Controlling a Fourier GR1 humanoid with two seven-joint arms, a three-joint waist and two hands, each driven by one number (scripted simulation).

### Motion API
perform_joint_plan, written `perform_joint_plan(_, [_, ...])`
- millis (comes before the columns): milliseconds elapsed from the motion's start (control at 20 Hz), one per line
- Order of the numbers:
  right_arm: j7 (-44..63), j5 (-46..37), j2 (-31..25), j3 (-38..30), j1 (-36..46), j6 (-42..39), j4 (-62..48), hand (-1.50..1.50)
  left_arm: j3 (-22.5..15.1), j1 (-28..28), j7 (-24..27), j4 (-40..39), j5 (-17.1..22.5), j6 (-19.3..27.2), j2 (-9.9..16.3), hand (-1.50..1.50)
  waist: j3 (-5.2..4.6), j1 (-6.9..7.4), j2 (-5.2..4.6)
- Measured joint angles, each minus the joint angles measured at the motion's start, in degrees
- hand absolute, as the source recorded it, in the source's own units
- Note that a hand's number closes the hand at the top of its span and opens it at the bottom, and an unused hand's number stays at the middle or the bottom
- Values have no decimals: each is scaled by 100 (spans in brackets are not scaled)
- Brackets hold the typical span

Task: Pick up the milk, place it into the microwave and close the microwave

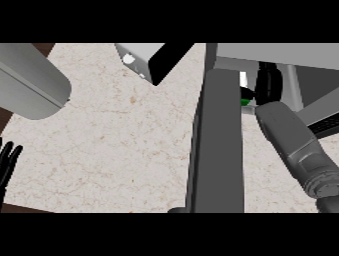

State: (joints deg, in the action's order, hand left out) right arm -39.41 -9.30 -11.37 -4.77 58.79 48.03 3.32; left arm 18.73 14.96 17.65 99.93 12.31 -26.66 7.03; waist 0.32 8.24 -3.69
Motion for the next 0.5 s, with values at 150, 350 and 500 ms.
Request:
perform_joint_plan(150, [-12, -22, 65, 13, -17, -29, 0, -150, -1, -66, 10, -66, -39, 30, 1, -150, -1, -42, 18])
perform_joint_plan(350, [-55, -30, 107, 8, -59, -78, 27, -150, 8, -49, 75, -102, -47, 6, -5, -150, -2, -86, 46])
perform_joint_plan(500, [-53, -19, 125, -14, -64, -126, 32, -150, 52, -13, 190, -163, -63, -17, -1, -150, -4, -111, 68])
